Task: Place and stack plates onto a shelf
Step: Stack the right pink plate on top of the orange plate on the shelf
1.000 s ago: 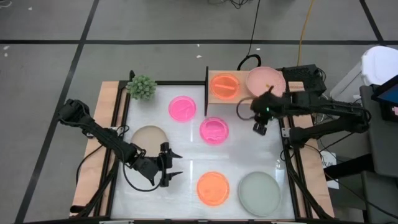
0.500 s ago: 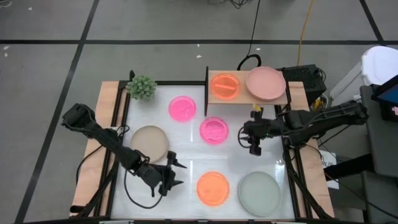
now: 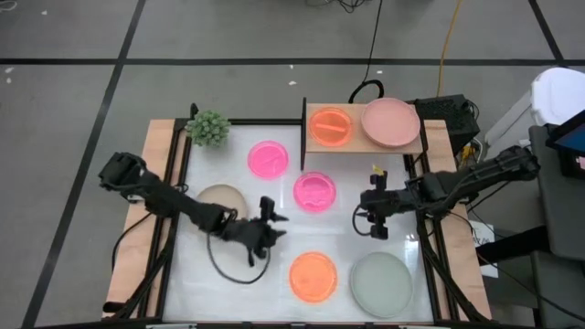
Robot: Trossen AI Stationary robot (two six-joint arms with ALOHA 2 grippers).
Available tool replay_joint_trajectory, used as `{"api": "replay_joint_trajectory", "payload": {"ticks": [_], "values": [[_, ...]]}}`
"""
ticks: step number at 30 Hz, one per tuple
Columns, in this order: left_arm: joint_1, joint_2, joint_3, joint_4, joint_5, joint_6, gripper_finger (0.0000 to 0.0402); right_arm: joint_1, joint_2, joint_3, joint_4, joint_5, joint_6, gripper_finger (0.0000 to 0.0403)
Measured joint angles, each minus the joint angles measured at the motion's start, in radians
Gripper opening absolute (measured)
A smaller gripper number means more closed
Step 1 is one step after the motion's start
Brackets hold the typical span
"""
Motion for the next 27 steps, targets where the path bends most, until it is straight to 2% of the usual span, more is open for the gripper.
{"api": "replay_joint_trajectory", "payload": {"ticks": [6, 11, 22, 27], "values": [[0.098, 0.067, -0.001, 0.008, 0.033, 0.145, 0.0196, 0.013, 0.0, 0.0, 0.0, 0.0, 0.0, 0.01], [0.144, 0.106, -0.001, 0.064, 0.038, 0.193, 0.0195, 0.012, 0.0, 0.0, -0.001, 0.0, -0.001, 0.01], [0.23, 0.116, -0.001, 0.078, 0.16, 0.269, 0.0195, 0.012, 0.0, 0.0, -0.001, 0.0, -0.001, 0.01], [0.271, 0.161, -0.001, 0.1, 0.157, 0.349, 0.0195, 0.012, 0.0, 0.0, -0.001, 0.0, 0.0, 0.01]]}}
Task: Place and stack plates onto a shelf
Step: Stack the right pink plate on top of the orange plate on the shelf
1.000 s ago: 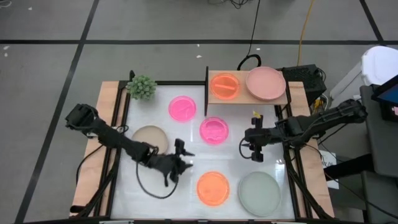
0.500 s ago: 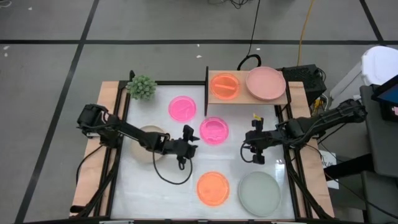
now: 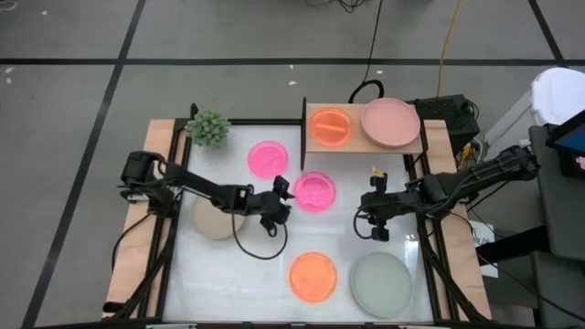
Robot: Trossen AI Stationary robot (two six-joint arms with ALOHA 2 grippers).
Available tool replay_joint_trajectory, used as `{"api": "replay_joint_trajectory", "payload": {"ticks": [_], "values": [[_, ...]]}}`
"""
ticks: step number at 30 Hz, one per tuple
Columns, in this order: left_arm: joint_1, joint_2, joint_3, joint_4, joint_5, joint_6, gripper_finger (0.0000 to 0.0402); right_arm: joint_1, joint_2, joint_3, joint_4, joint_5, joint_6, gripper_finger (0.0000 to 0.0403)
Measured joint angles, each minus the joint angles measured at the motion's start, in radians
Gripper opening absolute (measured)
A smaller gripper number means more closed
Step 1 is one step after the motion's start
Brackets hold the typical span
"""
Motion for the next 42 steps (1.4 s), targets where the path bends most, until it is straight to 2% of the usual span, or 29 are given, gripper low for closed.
{"api": "replay_joint_trajectory", "payload": {"ticks": [10, 15, 20, 26, 32, 37, 42], "values": [[0.057, 0.115, 0.001, 0.106, 0.017, 0.159, 0.0195, 0.0, 0.0, 0.0, 0.008, 0.003, -0.028, 0.01], [0.072, 0.129, 0.001, 0.149, 0.019, 0.226, 0.0194, -0.001, 0.0, 0.0, 0.029, 0.009, -0.065, 0.01], [0.096, 0.129, 0.002, 0.138, 0.028, 0.245, 0.0168, -0.001, 0.0, 0.0, 0.035, 0.031, -0.067, 0.01], [0.119, 0.128, 0.002, 0.12, 0.097, 0.248, 0.0134, -0.001, 0.0, 0.0, 0.05, 0.03, -0.065, 0.01], [0.124, 0.128, 0.002, 0.116, 0.156, 0.29, 0.0129, -0.001, 0.0, 0.0, 0.05, 0.03, -0.065, 0.01], [0.134, 0.128, 0.002, 0.115, 0.168, 0.341, 0.0128, -0.001, 0.0, 0.0, 0.05, 0.027, -0.065, 0.01], [0.151, 0.128, 0.002, 0.115, 0.216, 0.368, 0.0109, -0.001, 0.0, 0.0, 0.05, 0.027, -0.069, 0.01]]}}
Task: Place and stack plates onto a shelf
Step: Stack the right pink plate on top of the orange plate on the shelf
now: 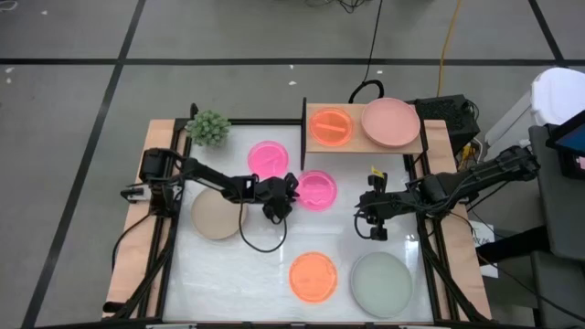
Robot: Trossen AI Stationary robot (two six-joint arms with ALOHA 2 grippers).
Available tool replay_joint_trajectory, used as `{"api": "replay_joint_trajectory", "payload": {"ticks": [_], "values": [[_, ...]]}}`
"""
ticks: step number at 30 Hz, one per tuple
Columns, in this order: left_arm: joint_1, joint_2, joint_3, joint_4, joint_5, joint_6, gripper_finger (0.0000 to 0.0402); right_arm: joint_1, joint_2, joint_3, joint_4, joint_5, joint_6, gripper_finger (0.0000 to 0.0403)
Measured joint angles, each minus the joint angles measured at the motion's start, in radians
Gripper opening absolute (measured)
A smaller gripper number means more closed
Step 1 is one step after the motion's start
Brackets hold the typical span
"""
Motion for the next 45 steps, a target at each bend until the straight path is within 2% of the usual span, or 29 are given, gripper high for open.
{"api": "replay_joint_trajectory", "payload": {"ticks": [7, 21, 28, 39, 45], "values": [[0.022, 0.0, 0.0, -0.001, 0.036, 0.002, 0.0074, 0.0, 0.0, 0.0, 0.003, 0.0, -0.003, 0.01], [0.04, 0.001, 0.0, -0.016, 0.085, 0.084, 0.0058, 0.0, 0.0, 0.0, 0.007, 0.0, -0.003, 0.01], [0.052, 0.001, -0.001, -0.01, 0.094, 0.081, 0.0007, 0.0, 0.0, 0.0, 0.028, 0.0, -0.021, 0.01], [0.007, -0.008, -0.003, -0.01, 0.07, 0.042, 0.0003, -0.032, 0.027, -0.008, 0.083, 0.026, -0.029, 0.01], [-0.035, -0.061, -0.006, -0.015, 0.047, 0.032, 0.0002, -0.034, 0.027, -0.008, 0.082, 0.027, -0.048, 0.01]]}}
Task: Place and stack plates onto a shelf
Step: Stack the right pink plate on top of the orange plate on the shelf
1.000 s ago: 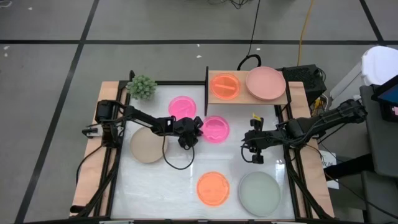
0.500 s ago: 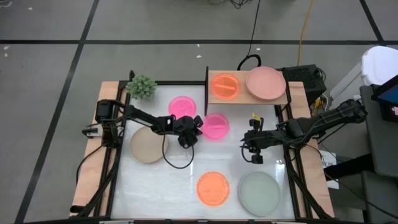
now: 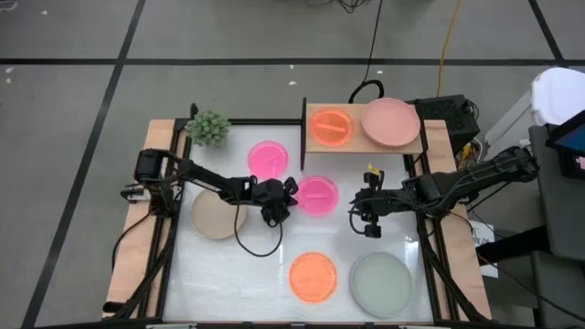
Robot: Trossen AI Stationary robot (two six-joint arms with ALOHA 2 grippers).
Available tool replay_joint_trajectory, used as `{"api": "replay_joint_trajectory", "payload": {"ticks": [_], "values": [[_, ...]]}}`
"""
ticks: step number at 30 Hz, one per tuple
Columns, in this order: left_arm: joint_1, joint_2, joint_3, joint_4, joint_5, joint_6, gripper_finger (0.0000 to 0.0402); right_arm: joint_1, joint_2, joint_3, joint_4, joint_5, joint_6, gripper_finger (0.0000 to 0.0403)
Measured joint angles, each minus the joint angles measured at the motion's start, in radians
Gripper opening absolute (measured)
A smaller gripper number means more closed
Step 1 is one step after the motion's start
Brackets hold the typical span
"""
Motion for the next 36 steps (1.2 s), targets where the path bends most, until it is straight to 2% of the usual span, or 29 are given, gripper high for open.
{"api": "replay_joint_trajectory", "payload": {"ticks": [10, 18, 26, 31, 36], "values": [[-0.018, -0.146, 0.003, -0.03, -0.021, -0.009, 0.0001, 0.014, -0.028, 0.047, 0.054, 0.01, -0.035, 0.01], [-0.018, -0.253, 0.003, -0.015, -0.025, -0.01, 0.0001, 0.07, -0.098, 0.048, 0.04, 0.159, -0.029, 0.01], [-0.006, -0.288, 0.005, 0.069, -0.037, 0.004, 0.0001, 0.121, -0.139, 0.048, 0.056, 0.161, -0.033, 0.01], [0.019, -0.288, 0.055, 0.049, -0.053, 0.01, 0.0001, 0.165, -0.155, 0.048, 0.058, 0.155, -0.028, 0.01], [0.036, -0.288, 0.162, -0.008, -0.053, 0.017, 0.0001, 0.199, -0.157, 0.048, 0.071, 0.153, -0.026, 0.01]]}}
